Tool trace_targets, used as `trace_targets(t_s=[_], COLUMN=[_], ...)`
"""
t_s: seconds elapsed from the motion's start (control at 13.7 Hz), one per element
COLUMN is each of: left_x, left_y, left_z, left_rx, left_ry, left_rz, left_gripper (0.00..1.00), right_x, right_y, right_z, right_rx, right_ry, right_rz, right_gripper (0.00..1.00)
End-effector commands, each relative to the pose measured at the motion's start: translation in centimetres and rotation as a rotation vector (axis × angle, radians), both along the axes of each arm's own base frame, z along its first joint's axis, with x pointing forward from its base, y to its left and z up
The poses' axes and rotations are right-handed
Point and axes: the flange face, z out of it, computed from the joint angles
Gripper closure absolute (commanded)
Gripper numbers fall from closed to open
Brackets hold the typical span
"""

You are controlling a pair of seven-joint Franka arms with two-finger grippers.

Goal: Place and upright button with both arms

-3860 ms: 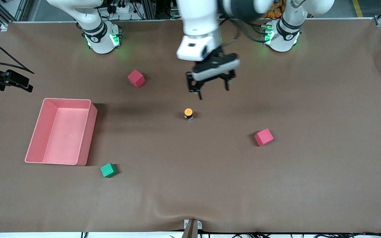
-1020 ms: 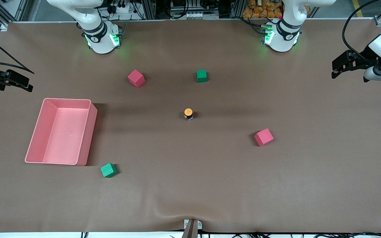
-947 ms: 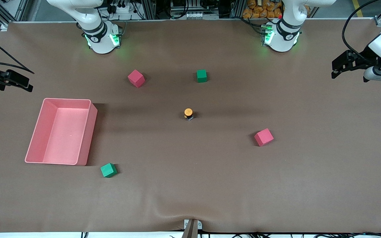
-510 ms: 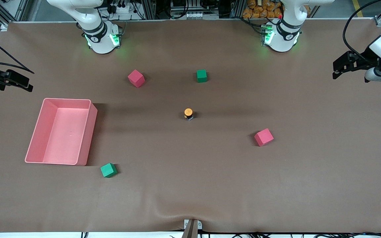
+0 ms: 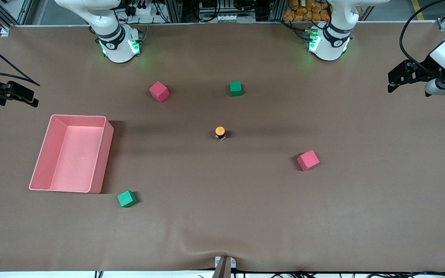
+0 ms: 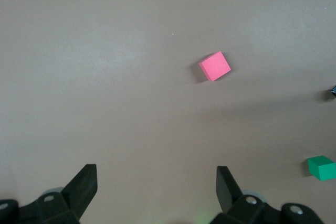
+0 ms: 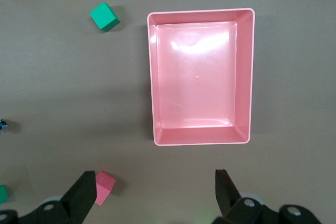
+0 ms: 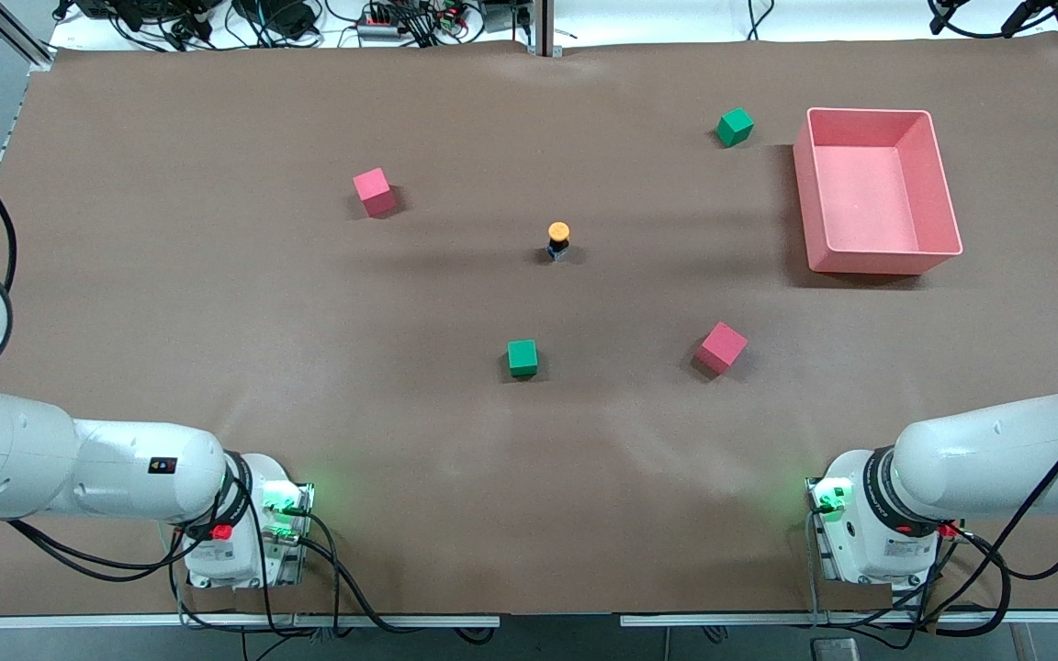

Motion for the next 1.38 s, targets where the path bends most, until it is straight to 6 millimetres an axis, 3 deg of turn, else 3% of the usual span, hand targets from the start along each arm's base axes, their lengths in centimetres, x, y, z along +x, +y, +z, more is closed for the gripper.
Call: trace_targets(t_s=[0.0,0.51,0.73,1.31], left_x=[-0.1,1.5,1.3,1.2], left_y=[0.2,0.8,0.8,0.2], left_z=[0.1,-0.5,-0.3,-0.2], left_rx=[0.006,0.008,0.006,0.007], left_ry=[-0.003,-0.003,-0.008,-0.006], left_rz=[-0.007,0.027,0.126,0.103], left_gripper=[0.0,0.0,0.0,0.0], right_x=[-0.3,-0.3,-0.3,-0.3], right_y=[-0.5,-0.4,-0.6,-0.7], right_z=[0.3,0.2,0.2,0.0], right_rx=[-0.001,-0.001,-0.001,-0.001], right_ry=[0.002,0.004,0.004,0.009], right_rz=[0.007,0.009,0.004,0.002], right_gripper=[0.0,0.0,0.0,0.0])
